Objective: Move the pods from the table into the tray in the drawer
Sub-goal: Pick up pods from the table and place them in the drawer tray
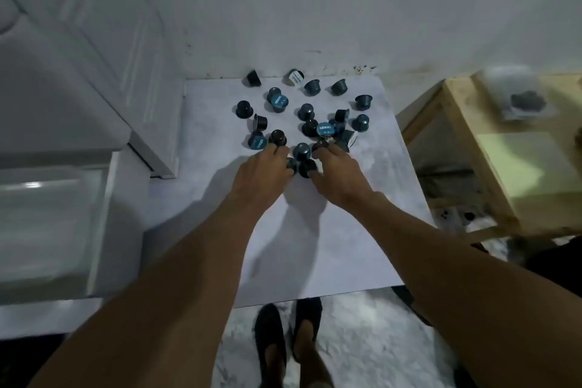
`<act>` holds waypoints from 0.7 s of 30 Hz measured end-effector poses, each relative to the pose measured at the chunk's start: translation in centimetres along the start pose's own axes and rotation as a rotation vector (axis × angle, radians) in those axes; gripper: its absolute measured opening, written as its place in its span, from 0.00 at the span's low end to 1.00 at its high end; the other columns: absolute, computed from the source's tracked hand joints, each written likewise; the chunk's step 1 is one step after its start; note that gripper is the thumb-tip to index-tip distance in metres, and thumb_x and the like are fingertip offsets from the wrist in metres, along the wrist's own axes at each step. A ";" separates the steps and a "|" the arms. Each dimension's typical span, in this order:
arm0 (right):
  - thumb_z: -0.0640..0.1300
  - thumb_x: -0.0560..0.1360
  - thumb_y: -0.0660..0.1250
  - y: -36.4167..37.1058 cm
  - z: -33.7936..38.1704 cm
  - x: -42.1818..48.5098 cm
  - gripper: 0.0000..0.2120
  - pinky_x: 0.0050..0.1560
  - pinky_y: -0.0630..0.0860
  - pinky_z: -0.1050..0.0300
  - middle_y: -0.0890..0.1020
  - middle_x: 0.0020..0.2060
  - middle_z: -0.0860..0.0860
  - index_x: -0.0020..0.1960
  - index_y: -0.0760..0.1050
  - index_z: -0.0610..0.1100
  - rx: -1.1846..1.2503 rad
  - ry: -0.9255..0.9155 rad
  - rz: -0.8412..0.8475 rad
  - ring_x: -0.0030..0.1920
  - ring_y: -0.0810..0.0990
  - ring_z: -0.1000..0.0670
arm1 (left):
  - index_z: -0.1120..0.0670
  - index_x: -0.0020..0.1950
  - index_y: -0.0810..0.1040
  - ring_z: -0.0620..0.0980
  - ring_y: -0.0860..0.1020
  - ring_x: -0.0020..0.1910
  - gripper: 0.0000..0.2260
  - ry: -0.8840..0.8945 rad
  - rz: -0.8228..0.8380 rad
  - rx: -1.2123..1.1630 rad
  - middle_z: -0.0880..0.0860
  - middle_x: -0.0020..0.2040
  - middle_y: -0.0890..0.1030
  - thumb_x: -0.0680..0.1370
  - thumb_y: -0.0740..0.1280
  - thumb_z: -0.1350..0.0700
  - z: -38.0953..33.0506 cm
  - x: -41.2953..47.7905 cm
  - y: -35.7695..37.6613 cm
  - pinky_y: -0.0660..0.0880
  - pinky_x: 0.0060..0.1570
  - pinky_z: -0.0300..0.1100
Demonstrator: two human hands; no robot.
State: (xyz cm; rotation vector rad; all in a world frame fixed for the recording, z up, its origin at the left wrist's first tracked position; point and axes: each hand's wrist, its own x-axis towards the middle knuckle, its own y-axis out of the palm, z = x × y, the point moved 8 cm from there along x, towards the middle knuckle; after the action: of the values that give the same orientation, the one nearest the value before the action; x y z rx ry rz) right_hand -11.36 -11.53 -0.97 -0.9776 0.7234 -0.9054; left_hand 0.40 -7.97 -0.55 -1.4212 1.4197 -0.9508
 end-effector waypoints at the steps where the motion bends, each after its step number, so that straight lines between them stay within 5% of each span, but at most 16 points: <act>1: 0.41 0.76 0.64 0.5 -0.1 0.3 0.16 0.55 0.72 0.48 0.75 0.61 0.41 0.63 0.73 0.39 0.008 0.004 0.009 0.58 0.75 0.38 | 0.57 0.64 0.71 0.59 0.76 0.55 0.16 -0.010 0.026 0.001 0.57 0.60 0.74 0.78 0.63 0.53 0.1 0.3 0.4 0.73 0.51 0.51; 13: 0.41 0.77 0.63 2.0 -1.2 1.8 0.13 0.50 0.71 0.52 0.77 0.57 0.41 0.60 0.75 0.39 0.073 0.009 -0.051 0.54 0.76 0.39 | 0.59 0.56 0.76 0.61 0.76 0.50 0.10 -0.015 0.033 -0.031 0.58 0.55 0.73 0.78 0.64 0.56 1.1 2.5 3.5 0.74 0.50 0.53; 21: 0.42 0.71 0.68 -3.1 0.3 0.1 0.11 0.42 0.71 0.54 0.79 0.48 0.42 0.51 0.73 0.39 0.073 0.038 -0.100 0.46 0.78 0.40 | 0.57 0.51 0.73 0.55 0.77 0.45 0.08 0.041 -0.088 -0.118 0.54 0.50 0.76 0.75 0.66 0.54 -0.3 0.4 -1.8 0.72 0.41 0.45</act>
State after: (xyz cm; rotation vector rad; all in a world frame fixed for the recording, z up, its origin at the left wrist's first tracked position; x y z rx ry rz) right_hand -11.99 -12.32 1.97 -0.9408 0.6735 -1.0332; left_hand 0.72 -8.48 1.24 -1.5706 1.4743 -0.9701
